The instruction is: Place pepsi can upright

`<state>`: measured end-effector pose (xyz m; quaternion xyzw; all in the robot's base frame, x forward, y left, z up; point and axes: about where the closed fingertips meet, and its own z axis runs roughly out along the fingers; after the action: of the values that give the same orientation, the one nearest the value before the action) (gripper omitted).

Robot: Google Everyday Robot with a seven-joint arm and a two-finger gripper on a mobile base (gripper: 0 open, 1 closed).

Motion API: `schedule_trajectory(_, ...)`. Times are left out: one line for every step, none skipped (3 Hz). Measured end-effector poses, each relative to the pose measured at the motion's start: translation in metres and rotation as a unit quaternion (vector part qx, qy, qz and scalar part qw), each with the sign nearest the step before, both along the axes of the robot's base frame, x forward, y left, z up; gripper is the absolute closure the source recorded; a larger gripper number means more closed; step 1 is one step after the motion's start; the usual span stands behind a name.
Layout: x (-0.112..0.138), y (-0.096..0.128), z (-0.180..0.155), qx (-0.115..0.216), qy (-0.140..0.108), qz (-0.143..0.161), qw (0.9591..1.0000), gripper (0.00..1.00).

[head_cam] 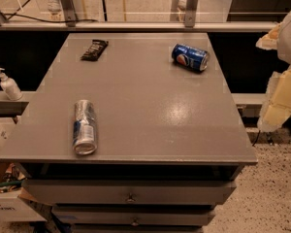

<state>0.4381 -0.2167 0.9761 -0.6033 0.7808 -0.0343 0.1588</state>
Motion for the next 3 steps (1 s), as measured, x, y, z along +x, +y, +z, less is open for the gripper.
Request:
schedule_trajectory(0.000,0.000,0.000,0.000,0.000,0.000,1.0000,0.00)
schedule_trajectory(0.005,0.005,0.000,-0.001,-0.012,0.001,0.9999,0.00)
schedule_trajectory(0.033,0.014,-0.004,0.018,-0.033,-0.013,0.9992,0.00)
